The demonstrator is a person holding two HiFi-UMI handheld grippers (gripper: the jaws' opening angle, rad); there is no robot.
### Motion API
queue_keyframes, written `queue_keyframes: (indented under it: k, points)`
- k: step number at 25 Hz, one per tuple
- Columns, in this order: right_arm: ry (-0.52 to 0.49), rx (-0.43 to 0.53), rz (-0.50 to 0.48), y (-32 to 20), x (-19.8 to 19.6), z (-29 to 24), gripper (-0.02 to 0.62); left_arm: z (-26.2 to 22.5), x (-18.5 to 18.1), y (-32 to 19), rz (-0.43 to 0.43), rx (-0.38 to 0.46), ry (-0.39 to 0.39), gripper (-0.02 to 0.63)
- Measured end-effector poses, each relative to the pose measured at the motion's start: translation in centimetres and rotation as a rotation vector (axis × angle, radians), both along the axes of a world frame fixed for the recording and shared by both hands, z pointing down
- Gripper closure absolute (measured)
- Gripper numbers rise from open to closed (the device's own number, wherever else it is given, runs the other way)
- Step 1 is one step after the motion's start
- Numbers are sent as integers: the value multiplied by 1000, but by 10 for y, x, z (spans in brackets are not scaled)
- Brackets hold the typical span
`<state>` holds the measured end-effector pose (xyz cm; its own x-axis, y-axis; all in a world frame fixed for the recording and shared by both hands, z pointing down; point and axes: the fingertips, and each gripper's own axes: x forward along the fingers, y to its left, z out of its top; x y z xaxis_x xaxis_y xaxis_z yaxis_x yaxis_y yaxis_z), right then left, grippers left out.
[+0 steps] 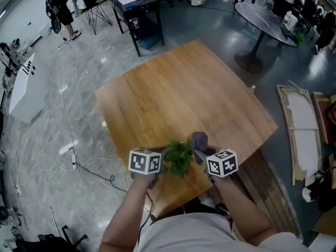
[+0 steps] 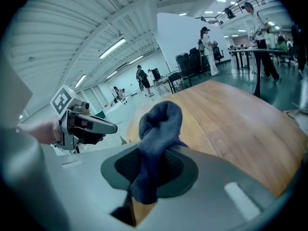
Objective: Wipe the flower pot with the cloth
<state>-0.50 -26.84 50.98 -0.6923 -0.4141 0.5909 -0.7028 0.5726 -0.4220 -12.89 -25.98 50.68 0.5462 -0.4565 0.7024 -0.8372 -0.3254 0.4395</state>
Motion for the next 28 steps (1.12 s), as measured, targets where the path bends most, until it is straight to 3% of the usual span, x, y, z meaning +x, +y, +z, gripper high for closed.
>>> queue_keyframes:
  k: [6,13,20,28]
  points:
    - [9,207,-20,26,-25,-77,531,-86,10,18,-4,223,140,600]
    - [-54,453,7,75,-49,-185,531,-200,-12,48,-47,541,95,600]
    - [-104,669,43,103,-66,-273,531,-281,-32,77,-68,733,98,600]
    - [-103,744,64,114,-70,-301,532,-315,-41,90,-71,814,90,600]
